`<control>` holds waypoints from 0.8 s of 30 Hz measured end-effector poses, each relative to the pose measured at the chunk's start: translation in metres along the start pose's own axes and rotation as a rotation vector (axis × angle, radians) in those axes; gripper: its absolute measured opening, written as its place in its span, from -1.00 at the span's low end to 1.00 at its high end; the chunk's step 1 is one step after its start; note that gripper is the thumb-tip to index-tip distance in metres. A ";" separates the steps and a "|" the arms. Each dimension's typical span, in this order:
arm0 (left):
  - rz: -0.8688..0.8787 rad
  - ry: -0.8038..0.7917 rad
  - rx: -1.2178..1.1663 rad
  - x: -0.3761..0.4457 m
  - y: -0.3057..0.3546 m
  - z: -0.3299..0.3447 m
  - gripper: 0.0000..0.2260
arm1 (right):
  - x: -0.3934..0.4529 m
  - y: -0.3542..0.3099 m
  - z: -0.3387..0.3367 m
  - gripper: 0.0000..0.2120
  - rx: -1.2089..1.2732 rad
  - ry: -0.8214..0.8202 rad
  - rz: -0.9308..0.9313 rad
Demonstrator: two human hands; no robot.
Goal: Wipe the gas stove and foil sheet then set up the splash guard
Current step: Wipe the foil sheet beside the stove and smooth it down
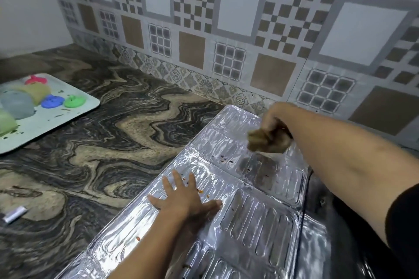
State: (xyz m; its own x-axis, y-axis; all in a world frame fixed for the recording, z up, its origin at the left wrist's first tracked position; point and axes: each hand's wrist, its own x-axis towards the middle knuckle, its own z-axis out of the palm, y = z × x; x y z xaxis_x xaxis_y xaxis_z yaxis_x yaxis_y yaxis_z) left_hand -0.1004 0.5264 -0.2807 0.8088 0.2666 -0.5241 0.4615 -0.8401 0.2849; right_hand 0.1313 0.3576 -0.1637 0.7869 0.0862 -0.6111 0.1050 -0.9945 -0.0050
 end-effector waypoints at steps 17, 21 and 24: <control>-0.005 -0.027 0.020 -0.009 0.003 -0.006 0.05 | -0.006 -0.038 0.037 -0.35 -0.418 0.093 -0.214; -0.002 -0.036 0.008 -0.009 0.002 -0.007 0.06 | -0.006 -0.042 0.051 -0.60 -0.520 0.181 -0.267; -0.003 -0.042 0.009 -0.009 0.002 -0.007 0.06 | -0.003 -0.033 0.036 -0.90 -0.313 0.162 -0.259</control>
State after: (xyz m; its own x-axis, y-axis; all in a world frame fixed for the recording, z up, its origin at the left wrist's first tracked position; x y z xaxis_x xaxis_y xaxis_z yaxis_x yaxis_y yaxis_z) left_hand -0.1040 0.5259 -0.2702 0.7916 0.2494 -0.5579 0.4604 -0.8437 0.2761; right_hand 0.1040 0.3876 -0.1903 0.7930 0.3634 -0.4889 0.4712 -0.8746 0.1141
